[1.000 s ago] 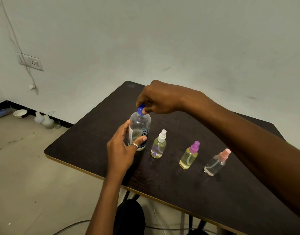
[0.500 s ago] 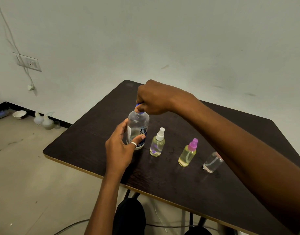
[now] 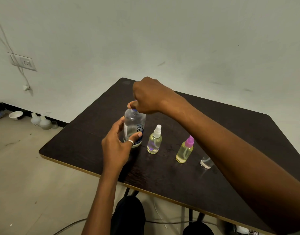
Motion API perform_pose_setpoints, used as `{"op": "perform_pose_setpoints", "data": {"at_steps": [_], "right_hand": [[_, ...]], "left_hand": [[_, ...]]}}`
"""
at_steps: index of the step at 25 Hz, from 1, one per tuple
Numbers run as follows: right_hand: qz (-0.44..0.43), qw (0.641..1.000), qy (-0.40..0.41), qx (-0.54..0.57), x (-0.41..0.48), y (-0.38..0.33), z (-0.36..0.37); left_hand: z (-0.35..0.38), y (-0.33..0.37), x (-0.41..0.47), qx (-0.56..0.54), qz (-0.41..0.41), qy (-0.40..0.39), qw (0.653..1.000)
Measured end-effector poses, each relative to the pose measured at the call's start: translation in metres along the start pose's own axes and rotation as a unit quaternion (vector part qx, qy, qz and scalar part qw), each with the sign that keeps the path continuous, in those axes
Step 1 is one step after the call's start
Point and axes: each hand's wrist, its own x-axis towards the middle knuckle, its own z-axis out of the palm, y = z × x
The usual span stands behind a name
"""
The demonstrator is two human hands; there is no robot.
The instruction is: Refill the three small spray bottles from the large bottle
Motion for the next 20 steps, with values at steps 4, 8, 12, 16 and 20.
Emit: {"op": "perform_pose_setpoints", "data": {"at_steps": [4, 8, 12, 16, 20], "right_hand": [[0.003, 1.000, 0.015, -0.013, 0.000, -0.003, 0.001], [0.008, 1.000, 0.020, -0.011, -0.002, -0.004, 0.004], [0.018, 1.000, 0.023, -0.003, -0.005, -0.005, 0.007], [0.036, 0.998, 0.025, 0.055, -0.013, 0.000, 0.007], [0.055, 0.995, 0.053, 0.062, -0.023, 0.008, 0.004]], "left_hand": [[0.000, 0.000, 0.000, 0.010, -0.005, 0.000, 1.000], [0.000, 0.002, -0.001, 0.019, -0.007, 0.000, 1.000], [-0.001, 0.005, -0.001, 0.023, -0.003, -0.002, 1.000], [-0.002, 0.007, -0.002, 0.027, 0.010, -0.013, 0.999], [-0.005, 0.004, -0.003, 0.041, 0.030, -0.018, 0.999]]}}
